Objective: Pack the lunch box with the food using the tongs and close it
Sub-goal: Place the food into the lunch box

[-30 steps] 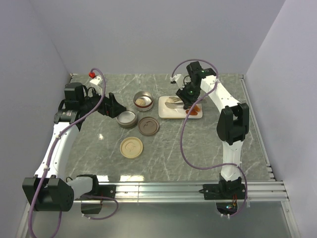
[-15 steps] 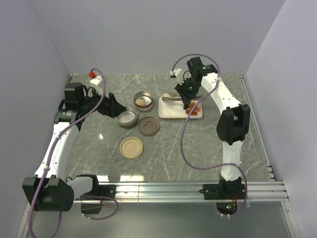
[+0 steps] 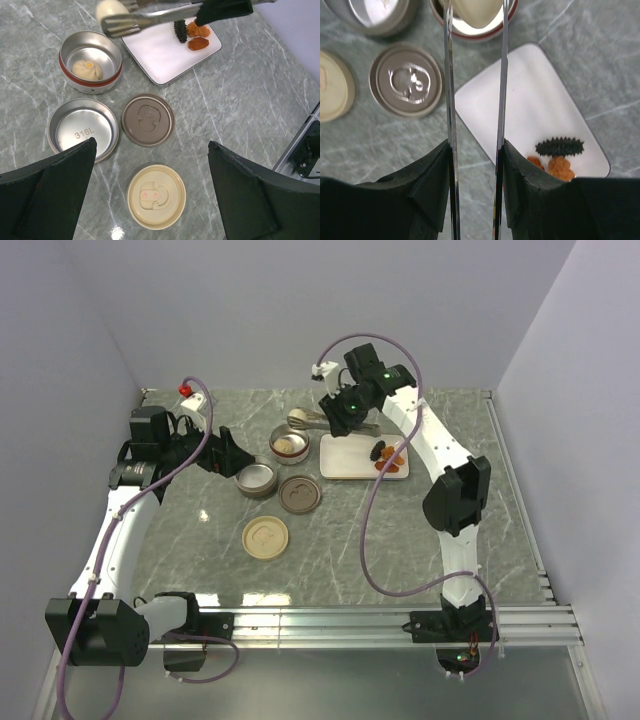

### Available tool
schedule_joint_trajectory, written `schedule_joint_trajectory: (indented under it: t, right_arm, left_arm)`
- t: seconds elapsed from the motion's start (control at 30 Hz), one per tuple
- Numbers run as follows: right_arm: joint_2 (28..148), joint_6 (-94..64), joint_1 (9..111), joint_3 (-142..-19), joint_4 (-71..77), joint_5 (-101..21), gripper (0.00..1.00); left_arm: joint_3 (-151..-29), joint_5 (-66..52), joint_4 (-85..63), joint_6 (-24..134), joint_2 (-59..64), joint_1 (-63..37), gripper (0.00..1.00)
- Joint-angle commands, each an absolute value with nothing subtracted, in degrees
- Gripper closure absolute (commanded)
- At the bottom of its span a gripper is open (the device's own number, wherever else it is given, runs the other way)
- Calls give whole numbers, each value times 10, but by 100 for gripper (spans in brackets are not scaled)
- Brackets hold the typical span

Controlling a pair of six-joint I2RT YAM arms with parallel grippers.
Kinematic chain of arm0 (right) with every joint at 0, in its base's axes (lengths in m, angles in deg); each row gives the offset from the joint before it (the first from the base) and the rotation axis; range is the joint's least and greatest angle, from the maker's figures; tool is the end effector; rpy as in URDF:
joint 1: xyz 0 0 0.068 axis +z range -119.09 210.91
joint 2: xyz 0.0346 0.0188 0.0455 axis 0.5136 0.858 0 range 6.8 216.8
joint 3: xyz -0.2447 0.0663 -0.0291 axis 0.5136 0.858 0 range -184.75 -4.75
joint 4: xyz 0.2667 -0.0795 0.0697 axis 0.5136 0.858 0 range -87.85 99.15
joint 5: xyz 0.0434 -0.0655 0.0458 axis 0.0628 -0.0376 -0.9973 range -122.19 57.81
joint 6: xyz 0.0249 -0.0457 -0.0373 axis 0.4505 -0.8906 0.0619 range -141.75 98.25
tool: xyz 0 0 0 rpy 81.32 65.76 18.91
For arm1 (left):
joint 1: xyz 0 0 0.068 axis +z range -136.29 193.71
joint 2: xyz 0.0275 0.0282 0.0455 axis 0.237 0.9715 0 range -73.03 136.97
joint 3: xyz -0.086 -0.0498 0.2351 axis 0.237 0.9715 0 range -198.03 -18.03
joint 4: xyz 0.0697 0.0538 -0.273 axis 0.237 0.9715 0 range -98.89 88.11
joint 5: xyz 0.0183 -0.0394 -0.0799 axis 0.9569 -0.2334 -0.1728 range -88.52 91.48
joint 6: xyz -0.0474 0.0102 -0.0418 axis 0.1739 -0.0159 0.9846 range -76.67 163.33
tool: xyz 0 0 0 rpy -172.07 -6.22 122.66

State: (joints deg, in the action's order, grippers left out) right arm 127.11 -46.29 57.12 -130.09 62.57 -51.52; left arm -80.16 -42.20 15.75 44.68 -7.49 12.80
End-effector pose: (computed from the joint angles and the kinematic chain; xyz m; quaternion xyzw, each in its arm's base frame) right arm 0.4219 0.2260 0.3098 -0.4485 0.8290 0.1646 0.2908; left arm 0.2896 -0.0389 0.3293 0.1884 0.7966 -0.3284 0.4713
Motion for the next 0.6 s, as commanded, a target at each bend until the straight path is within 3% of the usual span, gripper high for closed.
schedule_joint_trajectory:
  t: [0.0,0.57]
  right_arm:
    - [1294,-422,576,-1346,593,-493,55]
    - [1334,-408,594,-1336,572,-481,54]
  left_arm:
    - [-824,-427,144,454,-80,128,0]
    - [-821,-428,141,453,-81,130,1]
